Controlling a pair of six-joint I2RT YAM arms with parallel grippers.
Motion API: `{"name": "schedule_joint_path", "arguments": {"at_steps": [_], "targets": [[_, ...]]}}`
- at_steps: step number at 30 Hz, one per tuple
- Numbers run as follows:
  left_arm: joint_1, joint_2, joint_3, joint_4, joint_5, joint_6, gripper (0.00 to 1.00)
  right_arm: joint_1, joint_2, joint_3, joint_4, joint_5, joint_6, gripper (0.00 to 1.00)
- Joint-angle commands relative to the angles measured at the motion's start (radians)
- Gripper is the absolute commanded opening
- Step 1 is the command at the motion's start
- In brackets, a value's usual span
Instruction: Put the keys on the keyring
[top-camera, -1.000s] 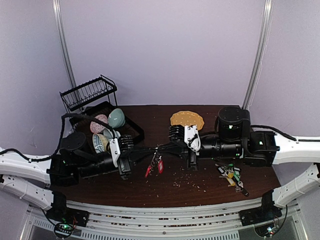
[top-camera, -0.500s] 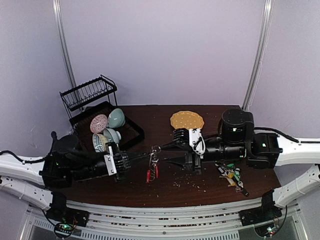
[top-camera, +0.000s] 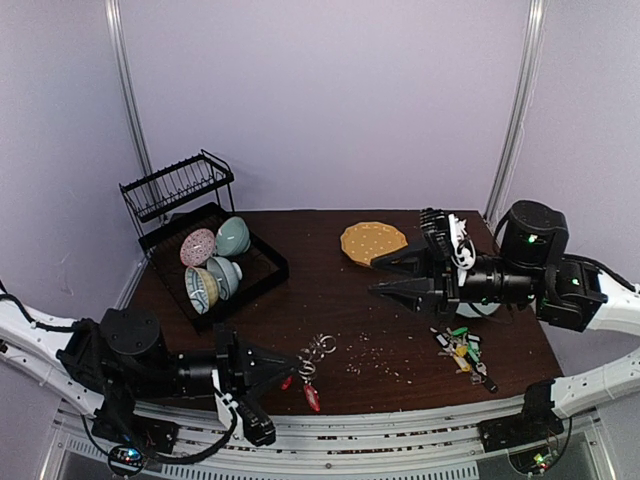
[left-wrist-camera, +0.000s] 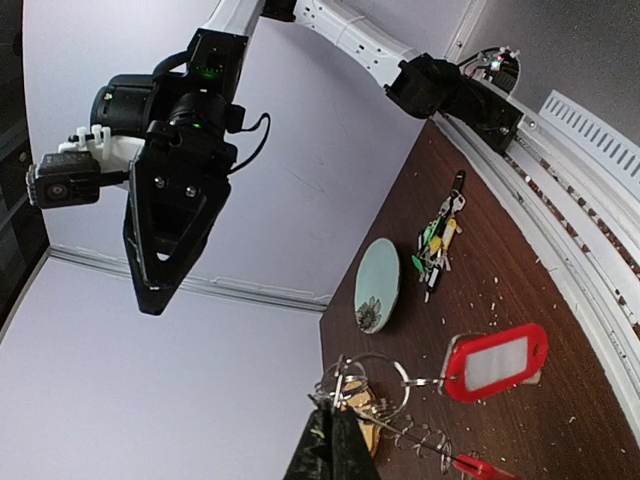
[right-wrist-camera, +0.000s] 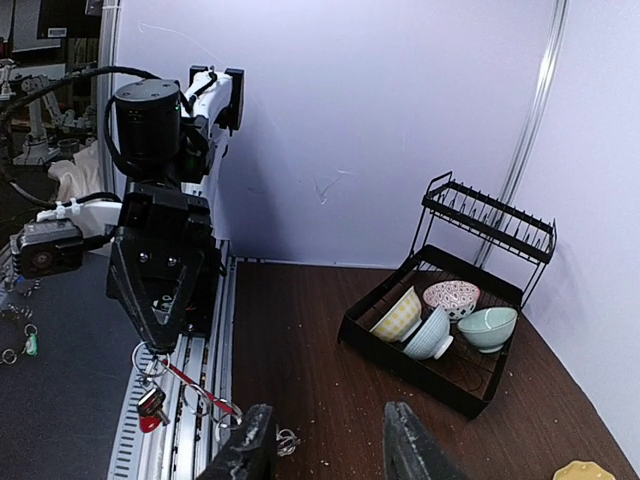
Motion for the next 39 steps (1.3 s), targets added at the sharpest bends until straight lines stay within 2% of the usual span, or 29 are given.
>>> {"name": "schedule_joint_path", "arguments": {"at_steps": [1, 6, 9, 13, 17, 21, 23, 27, 30, 32, 39], "targets": [[-0.028, 0.008, 0.052, 0.022, -0.035, 0.069, 0.00, -0.009, -0.026, -0.019, -0.021, 0.008, 0.036, 0.39], [-0.035, 0.025, 0.061, 0.035, -0.055, 0.077, 0.00, -0.024, -0.030, 0.000, -0.082, 0.034, 0.068, 0.39], [-0.036, 0.022, 0.056, 0.081, -0.058, 0.022, 0.00, -0.043, -0.024, -0.003, -0.090, 0.073, 0.110, 0.39], [-0.013, 0.018, 0.038, 0.190, -0.048, -0.265, 0.00, -0.120, 0.014, 0.014, -0.146, 0.293, 0.286, 0.39], [0.048, 0.009, -0.007, 0.223, -0.006, -0.543, 0.00, -0.256, 0.082, 0.052, -0.347, 0.503, 0.522, 0.38], [0.105, 0.014, -0.024, 0.224, 0.019, -0.728, 0.00, -0.325, 0.148, 0.043, -0.586, 0.699, 0.708, 0.41], [0.127, 0.018, -0.039, 0.238, 0.041, -0.797, 0.00, -0.355, 0.181, 0.019, -0.664, 0.710, 0.775, 0.42], [0.142, 0.022, -0.083, 0.308, 0.068, -0.859, 0.00, -0.438, 0.248, -0.063, -0.713, 0.675, 0.831, 0.44], [0.146, 0.031, -0.082, 0.307, 0.060, -0.872, 0.00, -0.523, 0.325, -0.113, -0.729, 0.658, 0.878, 0.37], [0.148, 0.030, -0.071, 0.291, 0.042, -0.875, 0.00, -0.545, 0.370, -0.125, -0.746, 0.702, 0.934, 0.34], [0.158, 0.000, -0.074, 0.282, 0.023, -0.883, 0.00, -0.544, 0.382, -0.221, -0.622, 0.670, 1.025, 0.33]]}}
